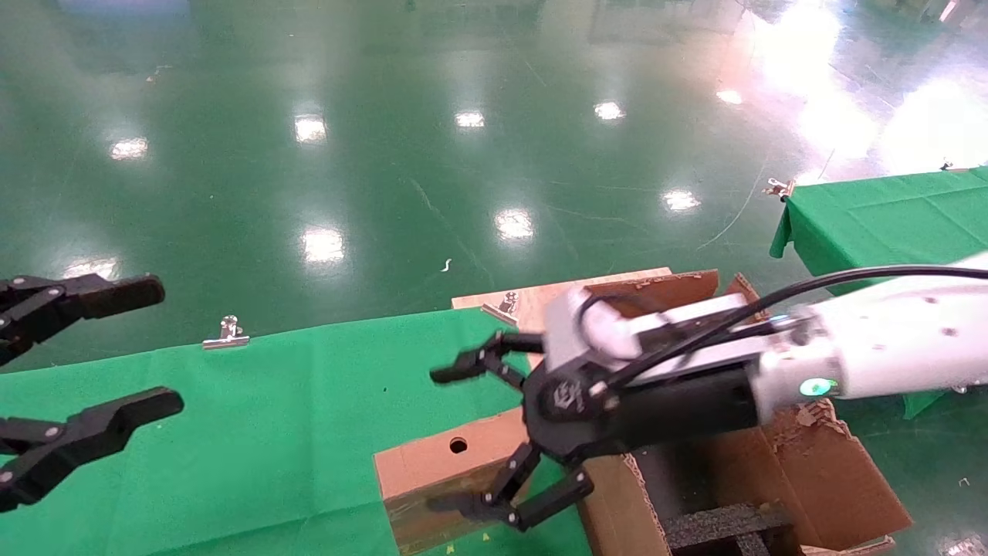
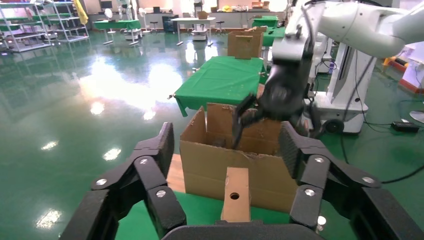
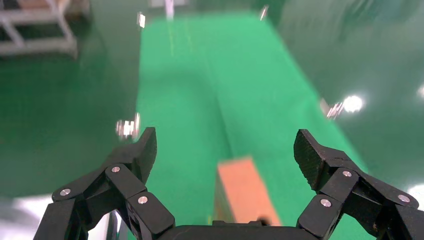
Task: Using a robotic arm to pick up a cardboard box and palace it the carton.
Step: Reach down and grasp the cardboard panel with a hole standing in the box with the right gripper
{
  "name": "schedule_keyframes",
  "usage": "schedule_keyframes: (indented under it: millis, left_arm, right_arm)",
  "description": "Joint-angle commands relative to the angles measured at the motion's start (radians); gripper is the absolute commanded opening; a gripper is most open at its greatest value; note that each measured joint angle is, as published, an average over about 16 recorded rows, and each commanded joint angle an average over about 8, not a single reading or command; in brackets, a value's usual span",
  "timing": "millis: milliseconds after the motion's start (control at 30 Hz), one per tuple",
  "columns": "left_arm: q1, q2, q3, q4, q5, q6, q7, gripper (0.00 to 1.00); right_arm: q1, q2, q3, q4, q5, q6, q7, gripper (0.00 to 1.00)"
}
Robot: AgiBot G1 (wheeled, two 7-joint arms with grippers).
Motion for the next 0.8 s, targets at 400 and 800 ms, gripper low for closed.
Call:
schedule_keyframes:
  millis: [400,800]
  left_arm:
    - [0.0,0.0,0.0,0.0,0.0,0.0,0.0,0.0]
    - [0.0,0.0,0.0,0.0,0.0,0.0,0.0,0.0]
  right_arm:
    - [0.182,-0.154,-0.186,-0.116,-0.321,-0.033,-0.024,1.0]
    - [0.307,-0.281,-0.347,-0.175,-0.515,-0.038,-0.111,1.0]
